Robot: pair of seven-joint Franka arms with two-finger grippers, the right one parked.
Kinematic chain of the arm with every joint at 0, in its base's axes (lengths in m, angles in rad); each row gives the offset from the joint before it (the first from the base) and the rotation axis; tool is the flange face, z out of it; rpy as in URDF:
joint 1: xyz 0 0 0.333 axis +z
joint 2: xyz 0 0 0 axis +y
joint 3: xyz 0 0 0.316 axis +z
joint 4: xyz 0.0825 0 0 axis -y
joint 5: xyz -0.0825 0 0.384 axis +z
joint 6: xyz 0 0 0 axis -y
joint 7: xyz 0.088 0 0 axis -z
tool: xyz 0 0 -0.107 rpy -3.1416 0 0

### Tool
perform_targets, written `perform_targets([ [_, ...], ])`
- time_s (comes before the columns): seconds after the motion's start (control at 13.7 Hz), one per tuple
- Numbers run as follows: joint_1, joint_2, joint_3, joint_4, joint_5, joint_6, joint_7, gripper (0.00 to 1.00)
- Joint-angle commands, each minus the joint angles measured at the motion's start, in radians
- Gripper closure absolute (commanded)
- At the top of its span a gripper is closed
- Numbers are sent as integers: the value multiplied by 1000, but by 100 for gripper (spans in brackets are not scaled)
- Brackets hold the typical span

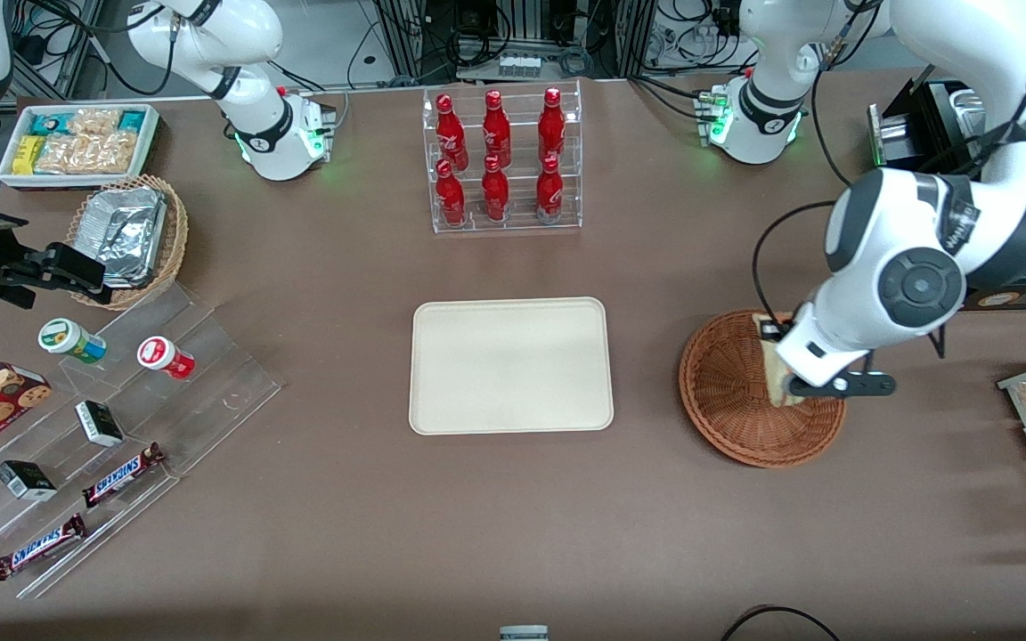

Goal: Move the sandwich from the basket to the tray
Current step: 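Lift the sandwich with the left gripper and carry it over the cream tray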

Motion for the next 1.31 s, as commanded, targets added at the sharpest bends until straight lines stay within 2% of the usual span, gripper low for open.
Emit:
perform_targets([
  [0.0,0,19,-64,30,-2,-28,41,100],
  [0.15,-3,50,-109,45,-29,-15,30,100],
  [0.36,-84,113,-117,79,-31,30,-78,100],
  [0.66,-227,261,-114,212,-6,58,-281,100],
  [0.8,-278,326,-114,260,36,89,-385,100],
  [1.24,-353,441,-111,302,66,219,-497,100],
])
